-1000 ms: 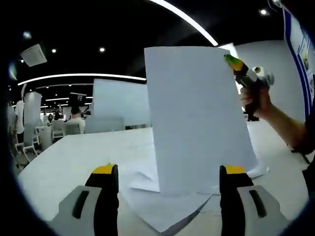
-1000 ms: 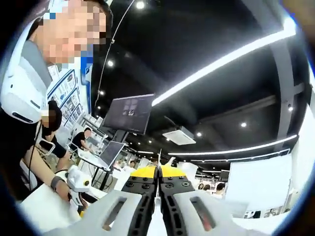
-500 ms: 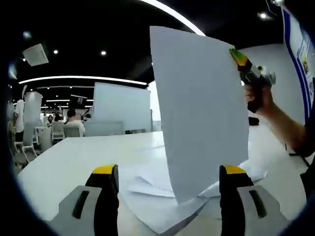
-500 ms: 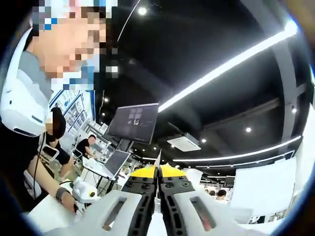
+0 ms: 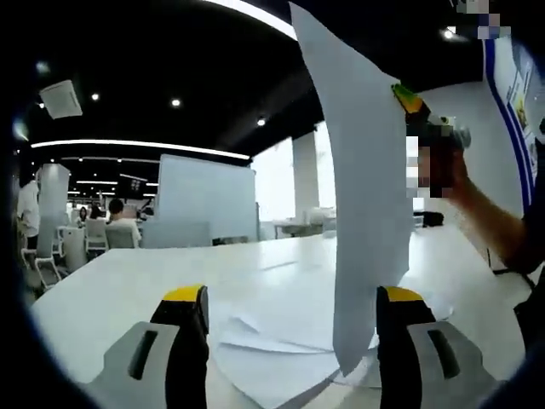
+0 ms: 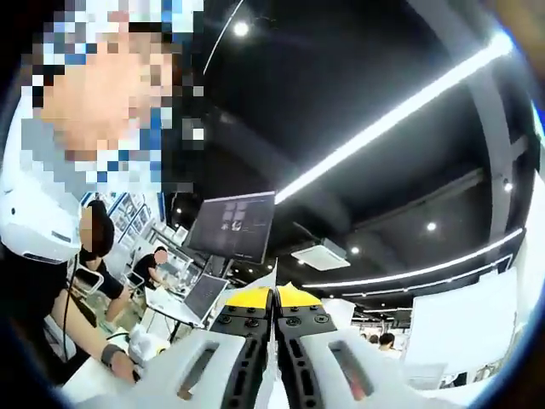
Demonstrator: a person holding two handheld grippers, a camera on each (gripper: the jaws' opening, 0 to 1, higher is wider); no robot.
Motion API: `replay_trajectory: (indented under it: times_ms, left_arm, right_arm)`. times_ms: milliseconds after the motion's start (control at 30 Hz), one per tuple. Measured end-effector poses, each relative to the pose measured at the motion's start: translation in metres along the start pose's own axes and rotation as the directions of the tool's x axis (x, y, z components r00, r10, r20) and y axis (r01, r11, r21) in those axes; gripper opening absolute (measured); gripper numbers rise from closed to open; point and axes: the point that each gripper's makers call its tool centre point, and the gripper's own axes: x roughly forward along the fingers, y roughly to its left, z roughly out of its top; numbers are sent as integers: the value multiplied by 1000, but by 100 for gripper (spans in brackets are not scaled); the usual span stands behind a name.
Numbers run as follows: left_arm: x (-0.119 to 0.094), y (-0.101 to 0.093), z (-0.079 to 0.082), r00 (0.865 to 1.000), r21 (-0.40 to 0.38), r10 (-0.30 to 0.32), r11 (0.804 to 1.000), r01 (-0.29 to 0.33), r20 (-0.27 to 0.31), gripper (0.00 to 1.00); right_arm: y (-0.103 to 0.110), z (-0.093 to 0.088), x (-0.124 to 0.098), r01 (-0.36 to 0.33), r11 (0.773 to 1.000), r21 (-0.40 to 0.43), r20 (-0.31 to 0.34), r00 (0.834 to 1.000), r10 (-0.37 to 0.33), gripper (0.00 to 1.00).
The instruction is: Organize the stack of printing papers by aligning and flattening the scattered papers on the table
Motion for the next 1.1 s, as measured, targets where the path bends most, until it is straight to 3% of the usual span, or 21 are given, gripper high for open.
replay_trajectory:
  times_ms: [200, 367, 800, 1100]
  left_arm:
    - [-1, -5, 9, 999, -28, -26, 999, 28, 48, 80]
    - [-1, -19, 14, 993, -17, -96, 995, 97, 67, 69]
    - [-2, -27, 22, 984, -14, -144, 989, 146, 101, 69]
    - [-5, -41, 44, 973, 3, -197, 980, 198, 120, 67]
  right_arm:
    - [-5, -1, 4, 5, 1000, 16, 8, 1000, -5, 0]
    - [-4, 0, 7, -12, 1000, 26, 17, 1000, 12, 0]
    - [6, 18, 17, -62, 997, 38, 52, 997, 60, 0]
    - [18, 32, 20, -112, 993, 33, 76, 991, 109, 0]
